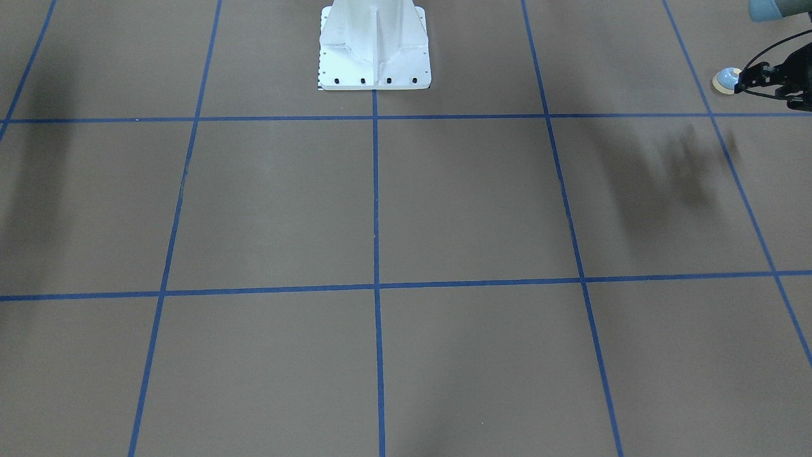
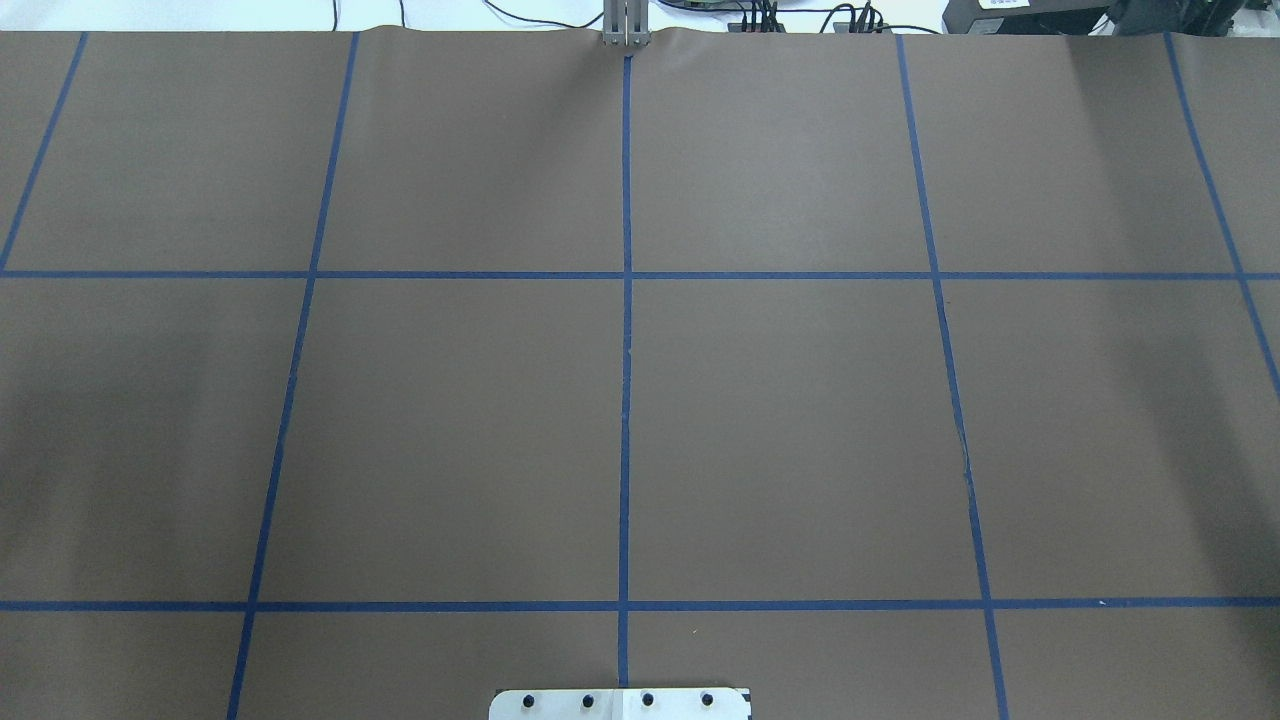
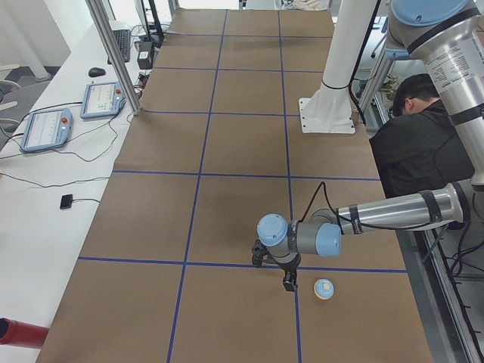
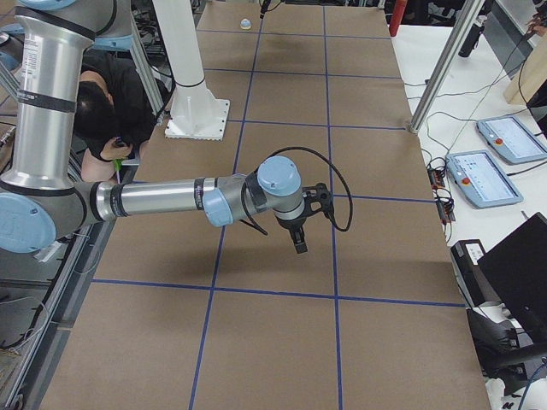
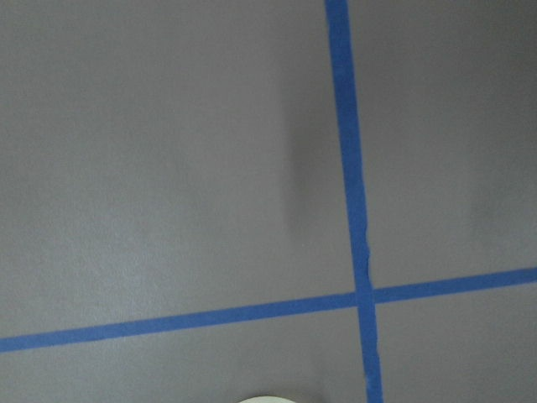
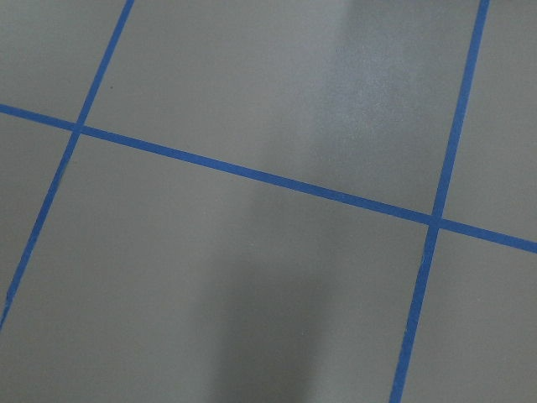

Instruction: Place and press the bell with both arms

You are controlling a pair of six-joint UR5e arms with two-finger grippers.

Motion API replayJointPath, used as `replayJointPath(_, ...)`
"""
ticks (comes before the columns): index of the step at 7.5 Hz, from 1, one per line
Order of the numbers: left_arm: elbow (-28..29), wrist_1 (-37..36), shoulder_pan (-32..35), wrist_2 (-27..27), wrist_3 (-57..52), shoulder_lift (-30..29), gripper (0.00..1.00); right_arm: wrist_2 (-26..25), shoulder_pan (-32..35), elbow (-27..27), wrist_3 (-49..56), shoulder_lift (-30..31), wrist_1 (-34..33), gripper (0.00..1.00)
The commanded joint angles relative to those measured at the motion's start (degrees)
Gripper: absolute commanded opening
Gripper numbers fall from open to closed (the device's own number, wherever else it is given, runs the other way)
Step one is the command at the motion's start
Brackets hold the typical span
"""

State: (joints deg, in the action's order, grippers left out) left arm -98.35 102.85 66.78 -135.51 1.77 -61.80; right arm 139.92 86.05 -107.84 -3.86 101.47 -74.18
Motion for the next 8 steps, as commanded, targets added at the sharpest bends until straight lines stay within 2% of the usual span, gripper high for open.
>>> replayJointPath(1,2.72,0.07,-5.67,0.07,0.08,0.63,1.00,0.00,0.00,0.00,-0.01,0.05,0.00,1.00)
replayJointPath(4,6.06,0.33,-9.74,-0.01,0.08,0.63,1.00,0.00,0.00,-0.09,0.08,0.05,0.00,1.00)
replayJointPath(8,7.03,0.95,-10.71,-0.72,0.34,0.63,1.00,-0.09,-0.09,-0.09,0.16,0.05,0.00,1.00)
